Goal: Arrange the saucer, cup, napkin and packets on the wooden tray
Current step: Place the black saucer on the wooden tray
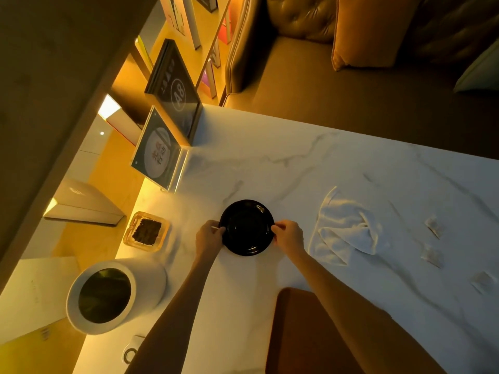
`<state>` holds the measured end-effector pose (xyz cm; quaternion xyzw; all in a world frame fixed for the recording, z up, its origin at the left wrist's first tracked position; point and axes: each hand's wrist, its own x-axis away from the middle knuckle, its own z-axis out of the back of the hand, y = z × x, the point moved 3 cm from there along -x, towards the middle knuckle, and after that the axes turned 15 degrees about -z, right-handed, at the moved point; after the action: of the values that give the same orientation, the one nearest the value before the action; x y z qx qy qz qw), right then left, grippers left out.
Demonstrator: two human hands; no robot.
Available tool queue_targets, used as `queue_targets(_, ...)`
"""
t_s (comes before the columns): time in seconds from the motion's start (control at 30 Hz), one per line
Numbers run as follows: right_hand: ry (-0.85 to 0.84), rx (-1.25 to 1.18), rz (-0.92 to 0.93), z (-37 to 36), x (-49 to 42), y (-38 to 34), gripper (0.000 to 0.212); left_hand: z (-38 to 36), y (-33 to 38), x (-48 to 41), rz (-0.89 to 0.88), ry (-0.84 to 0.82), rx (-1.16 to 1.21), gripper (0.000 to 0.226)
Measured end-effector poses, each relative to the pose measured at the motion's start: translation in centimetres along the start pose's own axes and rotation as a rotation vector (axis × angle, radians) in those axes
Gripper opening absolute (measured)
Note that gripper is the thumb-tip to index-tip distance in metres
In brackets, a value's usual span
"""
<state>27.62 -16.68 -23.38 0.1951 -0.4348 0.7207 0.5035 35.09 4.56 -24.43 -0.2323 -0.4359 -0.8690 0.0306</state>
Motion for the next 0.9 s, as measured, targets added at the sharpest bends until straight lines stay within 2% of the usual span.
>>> queue_targets(0.17, 0.029, 0.006, -0.011, -0.5, -0.6, -0.1, 0.016, -0.3, -0.1, 0.3, 0.035, 0.053, 0.082, 0.018)
queue_targets(0.43, -0.061, -0.020, -0.037, 1.3, 2.2, 1.0, 0.021, 0.5, 1.3, 2.7, 0.098, -0.017, 0.081, 0.014)
queue_targets(0.57, -0.071, -0.075, -0.056, 2.6, 5.8, 6.0, 0.019, -0.3, 0.8, 8.2, 0.090, -0.039, 0.172, 0.005)
queue_targets(0.7, -0.153, -0.179, -0.155, 4.2, 9.7, 13.8, 0.022, -2.4, -0.1, 15.2, 0.090, -0.093, 0.191, 0.006)
queue_targets(0.9, -0.153, -0.274, -0.273, 7.0, 14.3, 24.2, 0.020, -6.7, -0.7, 23.8, 0.145, -0.207, 0.184, 0.010)
